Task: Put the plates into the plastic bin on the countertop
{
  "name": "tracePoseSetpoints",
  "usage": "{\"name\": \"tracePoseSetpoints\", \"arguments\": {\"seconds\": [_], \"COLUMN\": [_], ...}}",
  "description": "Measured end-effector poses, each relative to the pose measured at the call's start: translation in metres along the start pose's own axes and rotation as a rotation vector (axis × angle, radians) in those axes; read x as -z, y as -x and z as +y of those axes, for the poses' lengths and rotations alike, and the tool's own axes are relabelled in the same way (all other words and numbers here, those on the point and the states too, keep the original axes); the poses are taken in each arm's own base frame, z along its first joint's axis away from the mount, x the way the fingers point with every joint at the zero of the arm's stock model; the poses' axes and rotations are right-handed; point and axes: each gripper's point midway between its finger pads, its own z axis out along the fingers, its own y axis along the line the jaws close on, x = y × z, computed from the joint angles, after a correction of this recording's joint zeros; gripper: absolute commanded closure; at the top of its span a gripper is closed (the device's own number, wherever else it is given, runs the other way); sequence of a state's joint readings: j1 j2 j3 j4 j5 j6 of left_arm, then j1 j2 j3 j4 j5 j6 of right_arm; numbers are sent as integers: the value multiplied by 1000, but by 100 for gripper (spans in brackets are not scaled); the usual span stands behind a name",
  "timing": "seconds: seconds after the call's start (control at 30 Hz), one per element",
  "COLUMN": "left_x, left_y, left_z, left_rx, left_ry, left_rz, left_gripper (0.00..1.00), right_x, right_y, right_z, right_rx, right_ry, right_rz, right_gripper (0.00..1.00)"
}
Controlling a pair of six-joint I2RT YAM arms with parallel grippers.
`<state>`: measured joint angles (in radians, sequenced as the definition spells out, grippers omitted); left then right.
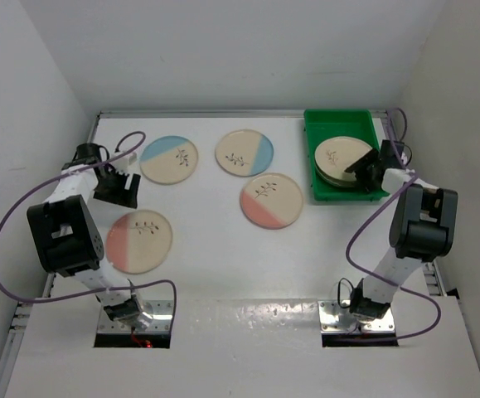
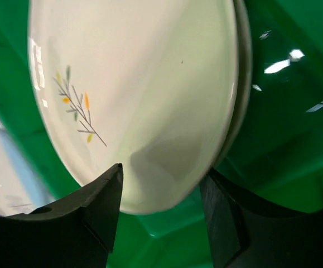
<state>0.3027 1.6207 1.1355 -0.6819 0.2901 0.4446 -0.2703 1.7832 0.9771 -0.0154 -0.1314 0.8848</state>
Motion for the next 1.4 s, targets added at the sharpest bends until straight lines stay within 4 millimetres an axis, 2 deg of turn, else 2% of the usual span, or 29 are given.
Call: {"name": "tracePoseSetpoints", "arguments": {"seconds": [0.07, 0.17, 0.2, 0.37, 0.47, 0.5, 0.6, 0.63, 0.73, 0.83, 0.97, 1.03, 1.1, 1.17, 1.23, 1.3, 1.4], "left_x": [-5, -14, -19, -37, -36, -36, -36, -36, -36, -36, -33, -20, -3, 7, 10, 9, 8], "left_y": [-10, -25, -30, -65, -68, -69, -66, -65, -64, -58, -31, -11, 7, 18, 25, 26, 30], "left_z": [9, 18, 20, 12, 8, 7, 11, 14, 12, 1, -54, -82, -100, -103, -104, -105, -111], "left_rx": [16, 30, 28, 13, -14, -20, -36, -35, -45, -72, -198, -257, -289, -296, -301, -306, -322], "left_ry": [13, 22, 20, -43, -66, -75, -67, -63, -75, -104, -201, -245, -267, -265, -262, -260, -268], "left_rz": [34, 86, 108, 223, 230, 231, 222, 216, 212, 192, 124, 54, -23, -63, -86, -89, -96], "left_gripper": [18, 18, 18, 28, 49, 67, 100, 100, 100, 100, 100, 100, 100, 100, 100, 100, 100], "right_x": [5, 18, 24, 63, 87, 94, 108, 110, 112, 109, 99, 97, 98, 97, 94, 90, 83], "right_y": [1, 3, 4, 14, 21, 22, 18, 9, -38, -114, -234, -293, -341, -375, -396, -410, -423], "right_z": [-2, -5, -1, 31, 52, 58, 75, 85, 118, 145, 152, 149, 146, 149, 154, 166, 172], "right_rx": [64, 172, 211, 378, 427, 445, 509, 545, 677, 835, 1003, 1055, 1088, 1097, 1079, 1036, 980], "right_ry": [-50, -132, -150, -144, -92, -73, -29, 8, 174, 365, 536, 598, 642, 684, 709, 753, 785], "right_rz": [-6, -35, -52, -166, -225, -240, -267, -259, -165, 33, 364, 526, 664, 755, 814, 847, 893], "right_gripper": [42, 29, 20, 19, 19, 19, 19, 18, 18, 19, 19, 19, 19, 19, 19, 19, 19]}}
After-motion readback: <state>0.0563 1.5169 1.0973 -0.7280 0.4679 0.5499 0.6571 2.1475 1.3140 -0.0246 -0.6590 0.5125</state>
